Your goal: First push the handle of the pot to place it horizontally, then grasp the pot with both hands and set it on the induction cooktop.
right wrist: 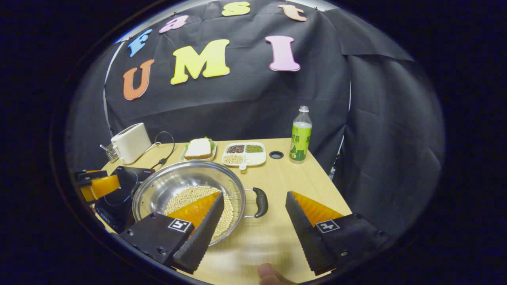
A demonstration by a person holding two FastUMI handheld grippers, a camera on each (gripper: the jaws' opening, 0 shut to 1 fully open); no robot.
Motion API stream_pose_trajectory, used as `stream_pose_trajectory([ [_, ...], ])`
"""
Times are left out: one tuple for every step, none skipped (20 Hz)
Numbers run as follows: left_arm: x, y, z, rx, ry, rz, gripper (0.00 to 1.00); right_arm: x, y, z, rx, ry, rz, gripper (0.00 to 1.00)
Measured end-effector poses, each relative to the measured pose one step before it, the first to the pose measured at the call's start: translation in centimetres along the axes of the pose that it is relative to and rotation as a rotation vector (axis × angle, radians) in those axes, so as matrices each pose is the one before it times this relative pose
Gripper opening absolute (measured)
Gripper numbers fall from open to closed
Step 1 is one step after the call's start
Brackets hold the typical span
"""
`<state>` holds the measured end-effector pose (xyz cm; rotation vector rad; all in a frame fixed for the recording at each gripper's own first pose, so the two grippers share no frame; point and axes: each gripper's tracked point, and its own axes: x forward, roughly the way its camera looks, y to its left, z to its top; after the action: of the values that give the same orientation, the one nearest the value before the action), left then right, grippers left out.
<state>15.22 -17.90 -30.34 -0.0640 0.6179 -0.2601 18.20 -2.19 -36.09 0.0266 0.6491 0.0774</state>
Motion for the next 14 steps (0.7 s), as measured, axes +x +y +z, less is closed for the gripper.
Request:
stream_pose_trajectory([
  [0.755, 0.023, -0.578, -0.00133, 0.02158, 0.00147, 0.95, 0.553, 0.128, -0.185, 0.00771, 0.00766, 0.00260, 0.99],
  [0.521, 0.051, -0.347, -0.00193, 0.01746, 0.00279, 0.95, 0.658, -0.029, -0.319, 0.00855, 0.01040, -0.00059, 0.99],
  [0.695, 0.034, -0.274, -0.00083, 0.00971, 0.00027, 0.95, 0.603, -0.070, -0.301, 0.00864, 0.00970, -0.00343, 0.99],
  [0.619, 0.004, -0.487, -0.00058, 0.01140, -0.00214, 0.95, 0.603, -0.126, -0.334, 0.00673, 0.00950, -0.00473, 0.99],
  [0.577, 0.008, -0.292, -0.00127, 0.00931, -0.00006, 0.95, 0.508, -0.100, -0.358, 0.00469, 0.01168, -0.00090, 0.99],
  [0.478, 0.126, -0.128, -0.00095, 0.00581, 0.00026, 0.95, 0.504, 0.020, -0.361, 0.00625, 0.01062, 0.00036, 0.99],
  [0.539, 0.108, -0.171, -0.00364, 0.00878, 0.00012, 0.95, 0.452, 0.020, -0.237, 0.00585, 0.01011, 0.00099, 0.99],
  [0.470, 0.048, -0.260, -0.00508, 0.00437, -0.00006, 0.95, 0.496, 0.053, -0.327, 0.00120, 0.00879, 0.00131, 0.99],
  [0.370, 0.083, -0.008, -0.00130, 0.00239, 0.00055, 0.95, 0.384, 0.021, -0.170, 0.00054, 0.00626, 0.00075, 0.99],
  [0.504, 0.165, 0.028, -0.00029, 0.00017, -0.00149, 0.95, 0.390, -0.051, 0.035, 0.00260, -0.00168, -0.00107, 0.99],
  [0.258, 0.075, 0.001, -0.00112, 0.00251, -0.00141, 0.95, 0.359, 0.065, -0.083, 0.00128, 0.00013, 0.00210, 0.99],
  [0.424, -0.062, -0.054, -0.00350, -0.00097, -0.00909, 0.95, 0.327, 0.127, -0.176, -0.00175, 0.00405, 0.00379, 0.99],
  [0.322, -0.179, -0.116, -0.00857, 0.00339, -0.01477, 0.95, 0.300, 0.046, -0.097, 0.00051, 0.00300, 0.00340, 0.98],
  [0.285, -0.232, -0.092, -0.01152, 0.00232, -0.01604, 0.95, 0.386, -0.014, -0.120, 0.00116, 0.00187, 0.00086, 0.99],
])
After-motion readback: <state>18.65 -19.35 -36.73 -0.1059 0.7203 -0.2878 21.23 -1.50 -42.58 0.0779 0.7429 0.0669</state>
